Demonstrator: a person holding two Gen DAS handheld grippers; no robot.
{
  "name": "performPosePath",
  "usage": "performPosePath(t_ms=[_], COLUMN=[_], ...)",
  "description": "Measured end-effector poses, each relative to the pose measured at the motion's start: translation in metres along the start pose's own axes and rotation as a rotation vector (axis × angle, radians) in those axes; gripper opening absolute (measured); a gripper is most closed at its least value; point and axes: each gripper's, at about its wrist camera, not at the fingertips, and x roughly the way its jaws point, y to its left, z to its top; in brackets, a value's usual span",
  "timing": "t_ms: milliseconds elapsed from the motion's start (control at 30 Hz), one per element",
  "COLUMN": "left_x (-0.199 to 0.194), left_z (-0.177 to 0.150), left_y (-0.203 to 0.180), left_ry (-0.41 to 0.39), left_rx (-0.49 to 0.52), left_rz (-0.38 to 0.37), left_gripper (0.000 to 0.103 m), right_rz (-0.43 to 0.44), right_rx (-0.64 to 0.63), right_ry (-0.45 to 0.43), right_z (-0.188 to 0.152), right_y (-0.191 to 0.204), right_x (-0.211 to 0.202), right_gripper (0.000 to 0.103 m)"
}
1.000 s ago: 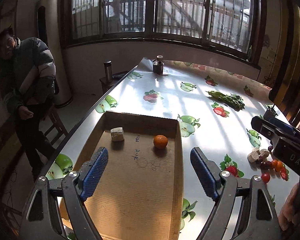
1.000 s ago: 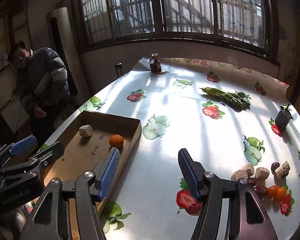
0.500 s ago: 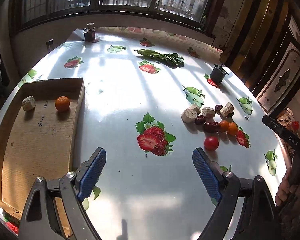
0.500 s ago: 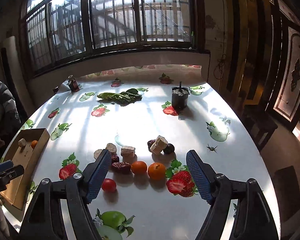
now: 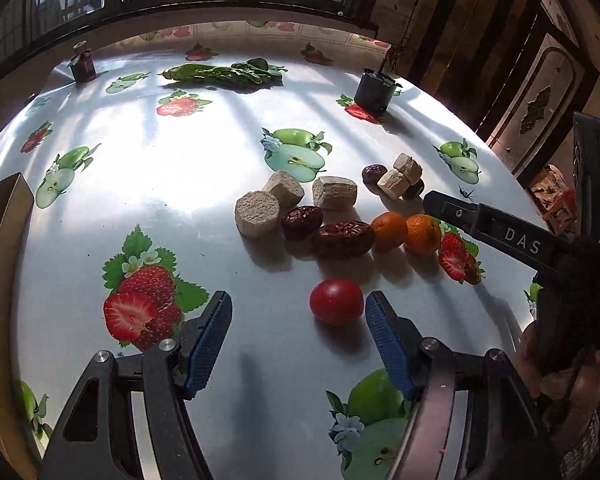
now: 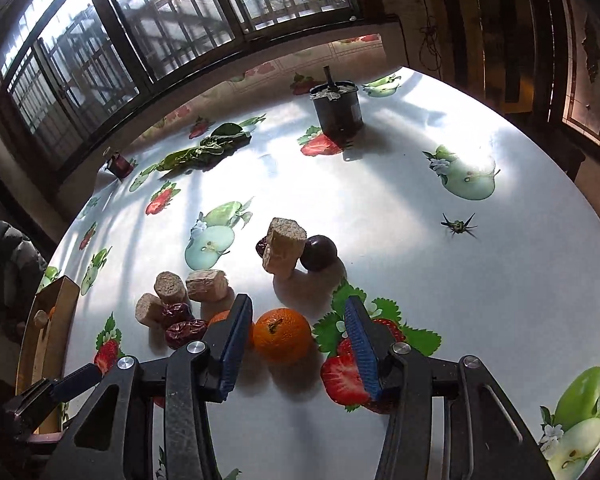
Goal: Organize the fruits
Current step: 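Grasp the red tomato with the left gripper while the right gripper grasps an orange, then carry the tomato and orange into the box with both grippers, release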
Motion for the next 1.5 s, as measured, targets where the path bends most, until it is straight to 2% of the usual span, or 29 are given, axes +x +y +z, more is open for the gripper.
performPosePath(t_ms=[200,267,300,367,433,633,800,867,1067,1233,1333,1433,1500], left_x=[0.024,0.025,0.026,0.026,0.026,0.024,0.023,0.022,0.017,-0.029,-0.067,-0.108,-0.136], left_z=[-0.001,-0.002,-0.002,-0.002,-0.004,-0.007,-0.008,-0.009,-0.01,-0.013,-0.016,-0.016,-0.015], left_y=[-0.012,-0.015,-0.017,-0.02,-0.021,-0.016,-0.014,-0.012,-0.005,0.015,0.043,0.087,0.119], left_ry=[0.02,0.0,-0.002,-0.017,-0.03,-0.064,-0.072,-0.076,-0.072,-0.119,-0.15,-0.191,-0.237], left_rx=[0.046,0.061,0.068,0.081,0.093,0.073,0.06,0.051,0.009,-0.063,-0.11,-0.17,-0.19], left_rz=[0.005,0.014,0.011,0.018,0.022,-0.011,-0.019,-0.021,-0.033,-0.089,-0.099,-0.069,0.003], left_gripper=[0.069,0.066,0.063,0.039,0.033,0.033,0.031,0.03,0.03,0.031,0.031,0.031,0.031], right_rz=[0.018,0.042,0.054,0.057,0.075,0.124,0.115,0.108,0.105,0.062,0.096,0.147,0.191], right_rx=[-0.005,0.011,0.02,0.02,0.025,0.054,0.047,0.059,0.071,0.022,0.016,-0.022,-0.066], right_ry=[0.025,0.043,0.048,0.047,0.057,0.064,0.054,0.048,0.02,-0.066,-0.08,-0.078,-0.078], right_z=[-0.004,-0.005,-0.006,-0.007,-0.009,-0.015,-0.017,-0.016,-0.016,-0.012,-0.011,-0.01,-0.007], right_y=[-0.002,-0.004,-0.005,-0.005,-0.005,-0.004,-0.002,-0.004,-0.007,0.003,0.017,0.048,0.078], right_x=[0.014,0.019,0.019,0.019,0.02,0.017,0.017,0.017,0.012,-0.009,-0.027,-0.044,-0.053], right_gripper=[0.051,0.051,0.051,0.051,0.051,0.051,0.051,0.036,0.036,0.036,0.036,0.036,0.036])
